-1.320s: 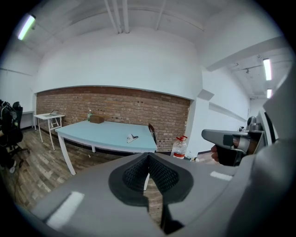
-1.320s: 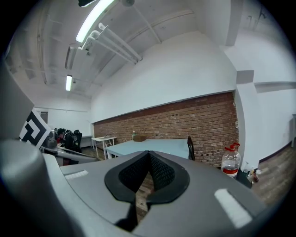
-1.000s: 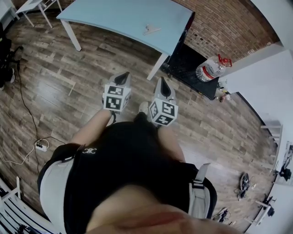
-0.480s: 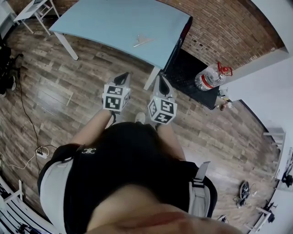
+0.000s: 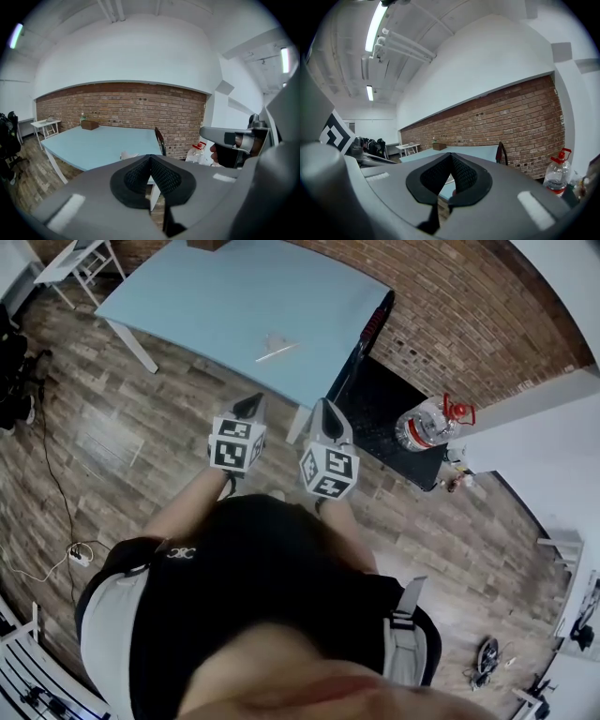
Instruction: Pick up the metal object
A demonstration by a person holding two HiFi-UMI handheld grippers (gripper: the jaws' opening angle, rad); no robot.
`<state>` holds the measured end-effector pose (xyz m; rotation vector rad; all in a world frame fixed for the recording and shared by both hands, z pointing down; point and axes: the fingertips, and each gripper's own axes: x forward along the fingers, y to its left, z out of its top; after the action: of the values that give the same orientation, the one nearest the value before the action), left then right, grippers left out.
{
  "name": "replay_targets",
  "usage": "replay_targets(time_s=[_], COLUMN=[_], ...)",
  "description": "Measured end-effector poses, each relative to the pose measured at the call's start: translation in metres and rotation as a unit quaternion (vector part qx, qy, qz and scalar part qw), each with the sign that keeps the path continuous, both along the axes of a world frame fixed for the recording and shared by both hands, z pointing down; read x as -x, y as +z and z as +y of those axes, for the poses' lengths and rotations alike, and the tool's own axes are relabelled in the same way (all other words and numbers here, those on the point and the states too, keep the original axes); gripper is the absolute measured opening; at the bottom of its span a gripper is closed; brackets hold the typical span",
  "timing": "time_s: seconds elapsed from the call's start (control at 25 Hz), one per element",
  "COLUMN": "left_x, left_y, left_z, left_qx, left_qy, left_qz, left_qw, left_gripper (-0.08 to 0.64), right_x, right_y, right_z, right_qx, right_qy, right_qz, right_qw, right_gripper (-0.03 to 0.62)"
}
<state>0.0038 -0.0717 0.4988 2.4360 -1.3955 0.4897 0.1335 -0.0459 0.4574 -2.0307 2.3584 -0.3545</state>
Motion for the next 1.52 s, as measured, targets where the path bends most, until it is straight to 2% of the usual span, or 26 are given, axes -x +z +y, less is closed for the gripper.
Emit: replay_targets(time_s=[0.2, 0.6, 0.88, 1.24, 1.4, 1.52], left_x=[-0.022, -0.037, -0.028, -0.002, 0.006, 0.007], left_y=[-0.001, 0.003, 0.028, 0.042, 0.050, 0.064], left_z=[-0.021, -0.066, -0.099, -0.176, -0.210, -0.228], left_qx=[0.002, 0.009, 0.039, 0.058, 0.069, 0.085], left_qy=[-0.002, -0.014, -0.012, -0.005, 0.011, 0.038], left_qz=[0.000, 0.002, -0.007, 0.003, 0.006, 0.009], left_qw=[1.0000, 0.9999, 0.9991, 0.9983, 0.9976, 0.9956], left_gripper=[0.000, 0.000, 0.000, 0.001, 0.002, 0.046], right_x=[-0.019, -0.043, -0.037, -0.008, 0.003, 0.006], right_y=[-0.002, 0.010, 0.022, 0.030, 0.025, 0.029], right_z=[-0.019, -0.056, -0.090, -0.157, -0.185, -0.200], right_qx=[-0.006, 0.012, 0.027, 0.050, 0.051, 0.057], right_qy=[-0.005, -0.005, -0.007, -0.007, 0.005, 0.021], right_qz=[-0.005, -0.008, -0.004, 0.009, 0.019, 0.021], right_qw=[1.000, 1.000, 1.000, 0.999, 0.999, 0.998], right_gripper=[0.012, 0.012, 0.012, 0.012, 0.012, 0.012])
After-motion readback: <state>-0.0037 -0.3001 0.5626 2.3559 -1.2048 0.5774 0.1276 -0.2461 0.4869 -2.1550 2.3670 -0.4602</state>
